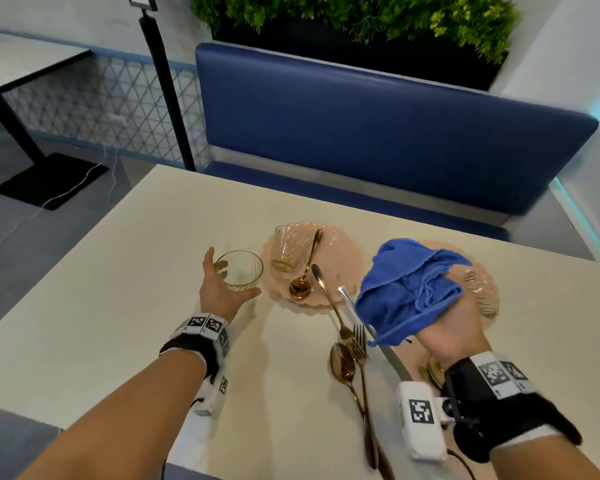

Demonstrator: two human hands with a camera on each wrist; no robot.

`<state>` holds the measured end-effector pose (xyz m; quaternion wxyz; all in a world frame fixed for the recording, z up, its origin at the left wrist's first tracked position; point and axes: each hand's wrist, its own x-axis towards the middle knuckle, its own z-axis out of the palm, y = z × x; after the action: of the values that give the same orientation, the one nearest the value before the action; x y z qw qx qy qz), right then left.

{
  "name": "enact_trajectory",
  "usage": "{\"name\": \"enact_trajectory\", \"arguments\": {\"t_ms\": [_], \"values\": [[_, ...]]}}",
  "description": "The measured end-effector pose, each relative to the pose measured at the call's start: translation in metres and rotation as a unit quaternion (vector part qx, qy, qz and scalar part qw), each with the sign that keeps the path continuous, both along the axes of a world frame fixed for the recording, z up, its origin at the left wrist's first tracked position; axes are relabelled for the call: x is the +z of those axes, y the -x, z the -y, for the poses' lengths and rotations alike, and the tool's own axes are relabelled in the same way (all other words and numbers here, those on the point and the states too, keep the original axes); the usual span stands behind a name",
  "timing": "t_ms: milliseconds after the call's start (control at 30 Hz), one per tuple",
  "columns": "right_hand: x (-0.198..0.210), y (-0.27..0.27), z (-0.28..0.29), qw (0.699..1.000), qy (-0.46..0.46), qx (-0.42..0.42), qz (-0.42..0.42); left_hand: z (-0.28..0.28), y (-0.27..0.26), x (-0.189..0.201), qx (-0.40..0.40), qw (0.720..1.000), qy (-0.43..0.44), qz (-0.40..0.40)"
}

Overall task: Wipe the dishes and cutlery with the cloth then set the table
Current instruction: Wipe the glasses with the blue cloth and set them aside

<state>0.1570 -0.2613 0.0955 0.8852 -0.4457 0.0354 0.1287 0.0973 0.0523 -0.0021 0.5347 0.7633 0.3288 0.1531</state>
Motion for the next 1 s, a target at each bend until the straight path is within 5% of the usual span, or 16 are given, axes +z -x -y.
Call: {"name": "enact_trajectory", "arguments": {"t_ms": [67, 167, 267, 400, 500, 800, 1000], "values": [[-0.009, -0.003, 0.009, 0.987, -0.126, 0.1, -0.011, -0.002, 0.001, -0.005, 0.012, 1.0, 0.009, -0.006], [-0.012, -0.002, 0.006, 0.977, -0.13, 0.171, -0.017, -0.006, 0.0, -0.012, 0.015, 1.0, 0.0, -0.022], [-0.011, 0.002, 0.007, 0.984, -0.091, 0.143, -0.048, -0.01, 0.0, -0.01, 0.015, 0.998, -0.027, -0.051], [-0.002, -0.004, 0.014, 0.973, -0.136, 0.171, -0.068, 0.011, -0.017, 0.024, -0.022, 0.975, -0.218, -0.034], [0.005, -0.007, 0.016, 0.964, -0.177, 0.192, -0.053, 0.047, -0.055, 0.045, -0.09, 0.975, -0.204, -0.011], [0.006, -0.007, 0.029, 0.99, -0.071, 0.104, -0.061, 0.076, -0.13, 0.013, -0.059, 0.941, -0.189, -0.276], [0.0, -0.012, 0.038, 0.985, -0.061, 0.126, -0.1, 0.072, -0.126, -0.001, -0.028, 0.959, -0.19, -0.21]]}}
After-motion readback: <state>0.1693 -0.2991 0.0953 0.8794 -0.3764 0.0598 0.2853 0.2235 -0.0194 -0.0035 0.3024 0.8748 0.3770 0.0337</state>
